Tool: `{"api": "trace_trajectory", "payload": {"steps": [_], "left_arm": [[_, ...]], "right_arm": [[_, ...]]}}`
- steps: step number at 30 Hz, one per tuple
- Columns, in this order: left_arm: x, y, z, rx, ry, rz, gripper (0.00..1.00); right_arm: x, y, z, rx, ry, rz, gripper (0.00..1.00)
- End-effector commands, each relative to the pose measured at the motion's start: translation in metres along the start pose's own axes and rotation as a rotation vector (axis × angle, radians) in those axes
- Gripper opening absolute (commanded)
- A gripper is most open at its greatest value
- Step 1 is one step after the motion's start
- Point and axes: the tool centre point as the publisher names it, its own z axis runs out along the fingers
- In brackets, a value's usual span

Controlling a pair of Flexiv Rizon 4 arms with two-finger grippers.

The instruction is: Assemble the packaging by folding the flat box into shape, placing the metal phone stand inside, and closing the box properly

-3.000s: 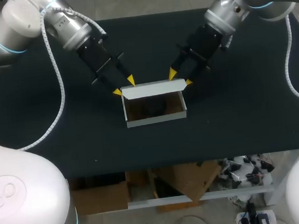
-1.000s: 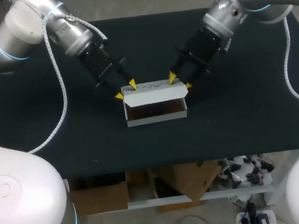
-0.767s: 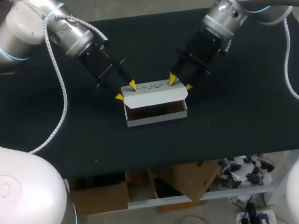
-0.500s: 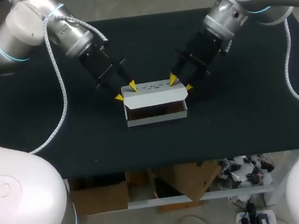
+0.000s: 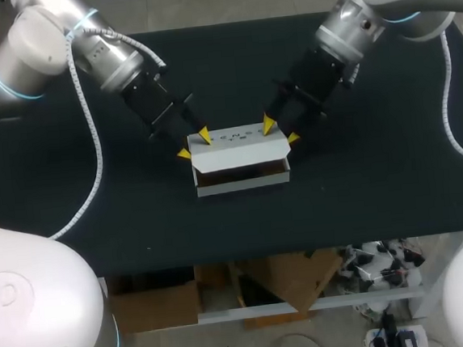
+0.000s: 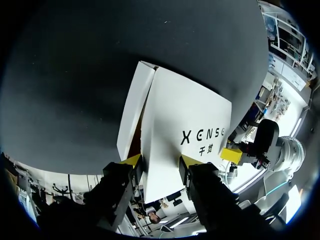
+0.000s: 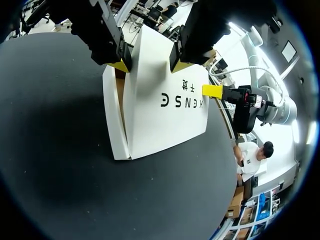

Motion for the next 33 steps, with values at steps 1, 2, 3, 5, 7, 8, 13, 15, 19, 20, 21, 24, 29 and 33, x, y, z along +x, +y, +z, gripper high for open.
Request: {"api": "trace_trajectory", "payload": {"steps": [1,2,3,5,7,8,13,15,19,20,21,24,29,33], "left_arm": [[-0.0015,0.0018,0.0016,0.013,-0.002,0.000,0.47],[-0.0015,0.0018,0.0015,0.015,-0.002,0.000,0.47],[-0.0016,0.0019,0.0014,0.016,-0.002,0.000,0.47],[-0.0018,0.0018,0.0014,0.018,-0.002,0.002,0.47],[-0.0021,0.0016,0.0018,0.019,-0.003,0.004,0.47],[-0.0021,0.0014,0.0019,0.019,-0.003,0.005,0.47],[-0.0022,0.0008,0.0021,0.028,-0.001,0.014,0.47],[-0.0018,0.0004,0.0027,0.034,-0.005,0.019,0.47],[-0.0013,-0.0001,0.0034,0.044,-0.009,0.026,0.47],[-0.0012,-0.0003,0.0038,0.045,-0.009,0.027,0.47],[-0.0012,-0.0007,0.0041,0.046,-0.009,0.029,0.47],[-0.0013,-0.0015,0.0046,0.052,-0.008,0.035,0.47],[-0.0018,-0.0037,0.0043,0.063,-0.001,0.042,0.47],[-0.0019,-0.0044,0.0040,0.079,0.000,0.055,0.48]], "right_arm": [[-0.0006,-0.0015,0.0013,-0.002,0.002,-0.001,0.53],[-0.0009,-0.0017,0.0015,-0.002,0.001,-0.001,0.53],[-0.0012,-0.0020,0.0017,-0.002,0.001,-0.001,0.53],[-0.0021,-0.0023,0.0022,-0.001,0.000,-0.001,0.53],[-0.0030,-0.0024,0.0023,-0.001,-0.001,-0.002,0.56],[-0.0033,-0.0023,0.0023,-0.001,-0.001,-0.003,0.57],[-0.0042,-0.0021,0.0020,-0.002,-0.003,-0.010,0.58],[-0.0044,-0.0020,0.0019,-0.002,-0.003,-0.013,0.57],[-0.0050,-0.0014,0.0020,-0.006,-0.006,-0.024,0.58],[-0.0054,-0.0011,0.0022,-0.006,-0.006,-0.026,0.58],[-0.0057,-0.0009,0.0023,-0.007,-0.007,-0.028,0.58],[-0.0067,0.0001,0.0032,-0.009,-0.010,-0.030,0.58],[-0.0073,0.0011,0.0040,-0.017,-0.018,-0.038,0.57],[-0.0079,0.0017,0.0045,-0.022,-0.019,-0.044,0.57]]}}
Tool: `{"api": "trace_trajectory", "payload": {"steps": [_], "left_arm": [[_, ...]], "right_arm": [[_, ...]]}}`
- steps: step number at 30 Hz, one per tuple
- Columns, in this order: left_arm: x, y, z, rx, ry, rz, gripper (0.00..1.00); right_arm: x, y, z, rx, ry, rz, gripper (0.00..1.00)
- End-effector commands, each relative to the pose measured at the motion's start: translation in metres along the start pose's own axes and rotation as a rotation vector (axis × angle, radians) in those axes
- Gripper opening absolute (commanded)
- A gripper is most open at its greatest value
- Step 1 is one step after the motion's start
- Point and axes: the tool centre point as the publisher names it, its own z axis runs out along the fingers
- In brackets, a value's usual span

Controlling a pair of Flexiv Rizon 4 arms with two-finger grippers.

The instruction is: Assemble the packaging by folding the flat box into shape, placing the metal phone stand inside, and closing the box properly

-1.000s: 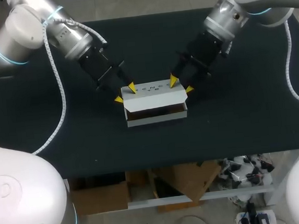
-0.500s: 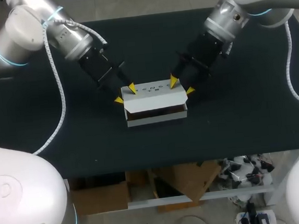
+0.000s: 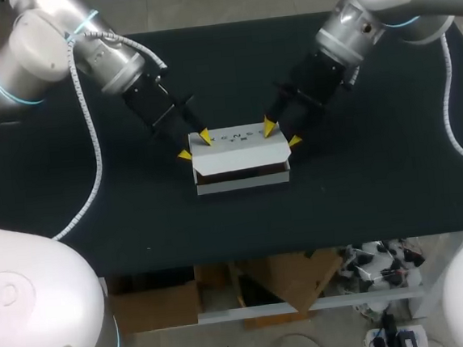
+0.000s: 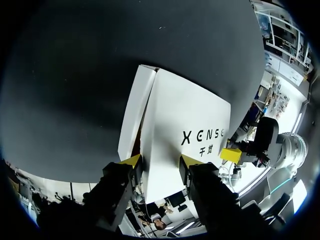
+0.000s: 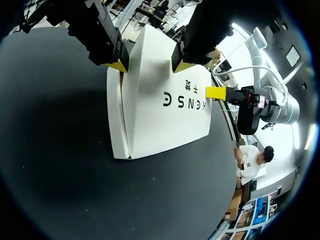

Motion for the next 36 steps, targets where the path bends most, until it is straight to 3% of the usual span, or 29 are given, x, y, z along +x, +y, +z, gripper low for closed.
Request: {"api": "trace_trajectory", "payload": {"steps": [1,36], "left_arm": [[-0.001,0.001,0.001,0.016,0.002,0.007,0.48],[-0.006,-0.001,-0.011,0.128,0.026,0.032,0.50]], "right_arm": [[-0.001,-0.001,0.001,-0.010,-0.001,-0.004,0.58],[-0.002,0.004,0.008,-0.012,-0.027,-0.060,0.58]]}}
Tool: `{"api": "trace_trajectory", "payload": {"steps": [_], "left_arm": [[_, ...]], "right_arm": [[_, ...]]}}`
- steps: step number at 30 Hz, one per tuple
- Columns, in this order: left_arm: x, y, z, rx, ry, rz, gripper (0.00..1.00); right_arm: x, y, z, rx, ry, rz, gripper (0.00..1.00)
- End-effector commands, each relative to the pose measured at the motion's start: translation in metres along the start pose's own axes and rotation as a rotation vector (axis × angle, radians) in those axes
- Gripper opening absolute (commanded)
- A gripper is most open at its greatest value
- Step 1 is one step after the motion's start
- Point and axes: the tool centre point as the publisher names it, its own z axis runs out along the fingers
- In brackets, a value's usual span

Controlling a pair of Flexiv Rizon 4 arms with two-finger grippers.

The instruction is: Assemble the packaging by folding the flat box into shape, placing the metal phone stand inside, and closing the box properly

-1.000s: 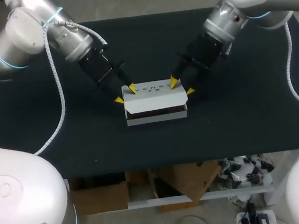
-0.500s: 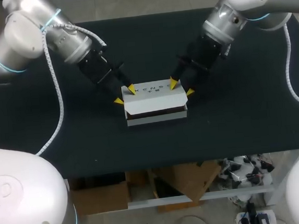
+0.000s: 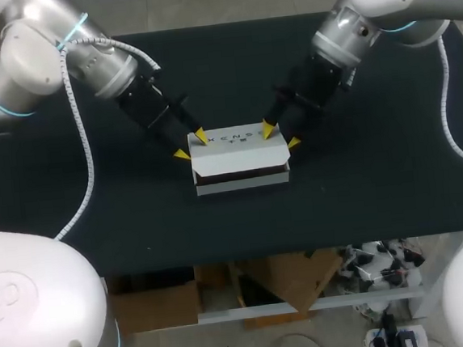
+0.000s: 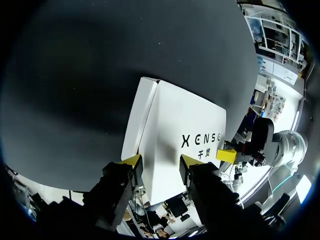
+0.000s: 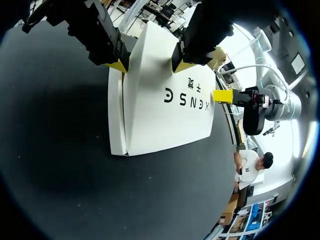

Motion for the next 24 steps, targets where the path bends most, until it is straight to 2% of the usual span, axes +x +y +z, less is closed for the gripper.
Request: {"api": "trace_trajectory", "payload": {"steps": [1,9,17,19,22,24], "left_arm": [[-0.001,0.004,-0.004,0.019,0.001,-0.001,0.50],[-0.003,0.004,-0.016,0.090,0.013,0.014,0.55],[0.005,0.006,-0.034,0.178,0.003,0.127,0.69],[0.008,0.006,-0.038,0.196,0.002,0.164,0.76],[0.014,0.007,-0.047,0.224,-0.006,0.246,1.00],[0.018,0.007,-0.052,0.240,-0.007,0.292,1.00]], "right_arm": [[0.001,0.001,0.002,0.002,-0.004,-0.002,0.58],[0.001,0.001,0.002,-0.003,-0.001,-0.010,0.58],[0.001,0.001,0.003,-0.005,0.001,-0.016,0.58],[0.001,0.001,0.003,-0.005,0.001,-0.016,0.59],[0.001,0.002,0.003,-0.005,0.001,-0.016,0.60],[0.001,0.002,0.003,-0.005,0.001,-0.016,0.60]]}}
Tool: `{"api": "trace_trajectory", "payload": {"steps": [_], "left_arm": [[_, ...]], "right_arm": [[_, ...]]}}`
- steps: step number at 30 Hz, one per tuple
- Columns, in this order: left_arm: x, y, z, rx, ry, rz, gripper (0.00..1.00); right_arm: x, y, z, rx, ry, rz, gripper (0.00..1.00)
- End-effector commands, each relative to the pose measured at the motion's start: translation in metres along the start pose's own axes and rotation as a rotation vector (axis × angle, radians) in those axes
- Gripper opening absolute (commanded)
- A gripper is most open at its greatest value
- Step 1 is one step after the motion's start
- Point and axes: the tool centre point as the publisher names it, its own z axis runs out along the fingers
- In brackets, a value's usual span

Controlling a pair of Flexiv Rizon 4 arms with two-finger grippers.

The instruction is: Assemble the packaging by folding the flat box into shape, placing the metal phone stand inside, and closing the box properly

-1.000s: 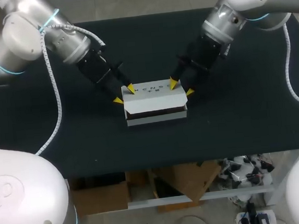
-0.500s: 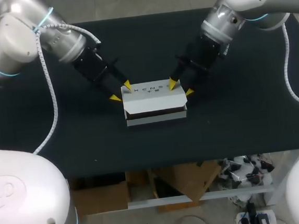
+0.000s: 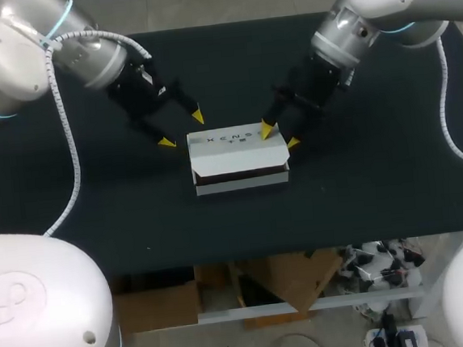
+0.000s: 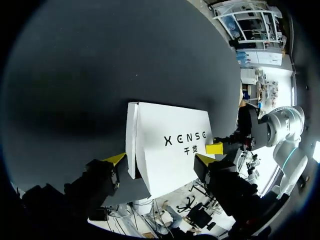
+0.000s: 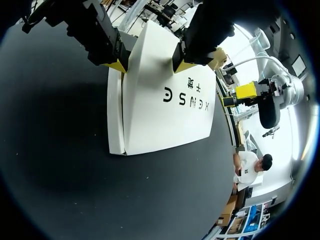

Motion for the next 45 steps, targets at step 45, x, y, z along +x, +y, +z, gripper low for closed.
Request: {"api": "trace_trajectory", "payload": {"steps": [45], "left_arm": [[0.048,0.001,-0.030,-0.100,-0.157,0.764,1.00]], "right_arm": [[-0.001,0.005,0.000,-0.020,0.015,0.018,0.58]]}}
